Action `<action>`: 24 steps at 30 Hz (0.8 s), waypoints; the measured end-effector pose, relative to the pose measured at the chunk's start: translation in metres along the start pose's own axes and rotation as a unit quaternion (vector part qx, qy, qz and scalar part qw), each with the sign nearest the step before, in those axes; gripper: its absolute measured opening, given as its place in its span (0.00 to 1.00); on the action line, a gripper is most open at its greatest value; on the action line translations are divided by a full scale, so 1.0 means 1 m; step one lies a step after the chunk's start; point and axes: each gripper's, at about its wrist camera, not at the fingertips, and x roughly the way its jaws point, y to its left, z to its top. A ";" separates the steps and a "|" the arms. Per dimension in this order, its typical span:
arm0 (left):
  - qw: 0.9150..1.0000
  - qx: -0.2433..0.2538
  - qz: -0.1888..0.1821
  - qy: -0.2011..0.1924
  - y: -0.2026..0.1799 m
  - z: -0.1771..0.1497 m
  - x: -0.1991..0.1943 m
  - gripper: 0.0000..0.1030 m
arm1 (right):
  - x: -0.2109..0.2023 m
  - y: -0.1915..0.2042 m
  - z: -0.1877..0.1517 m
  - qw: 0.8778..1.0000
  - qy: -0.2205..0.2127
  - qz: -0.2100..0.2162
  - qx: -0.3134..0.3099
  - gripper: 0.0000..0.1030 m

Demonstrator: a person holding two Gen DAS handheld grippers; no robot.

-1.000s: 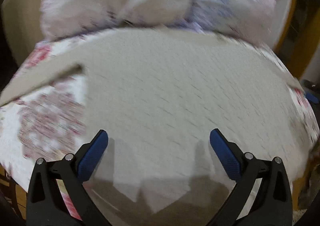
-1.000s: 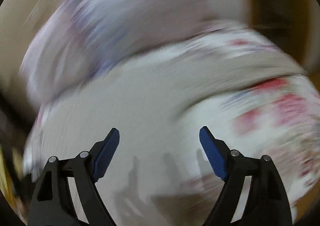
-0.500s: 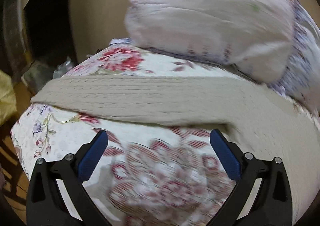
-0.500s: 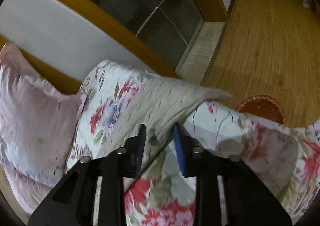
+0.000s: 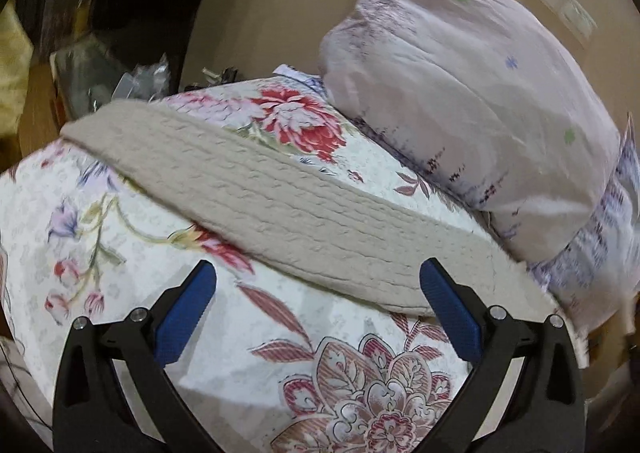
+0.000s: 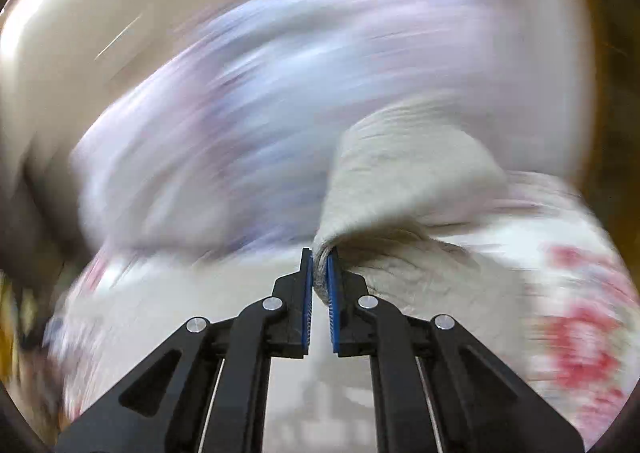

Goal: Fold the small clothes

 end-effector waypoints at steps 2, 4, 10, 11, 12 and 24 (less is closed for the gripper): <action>1.000 -0.022 0.000 -0.001 0.010 0.001 -0.004 0.98 | 0.037 0.072 -0.025 0.993 0.075 0.052 -0.076 0.24; 0.999 -0.053 -0.005 0.006 0.024 0.004 -0.008 0.98 | 0.052 0.111 -0.047 0.985 0.110 0.058 -0.119 0.46; 0.992 -0.127 -0.026 0.008 0.059 0.017 -0.005 0.81 | 0.035 0.077 -0.037 0.995 0.068 0.029 -0.068 0.70; 0.989 -0.146 -0.030 0.006 0.066 0.020 -0.002 0.79 | 0.032 0.064 -0.033 0.996 0.065 0.021 -0.051 0.71; 0.986 -0.161 -0.031 0.003 0.071 0.025 0.000 0.74 | 0.035 0.052 -0.028 0.997 0.063 0.013 -0.036 0.72; 0.981 -0.194 0.026 0.019 0.090 0.067 0.027 0.06 | 0.012 -0.038 -0.047 0.996 0.062 -0.035 0.059 0.78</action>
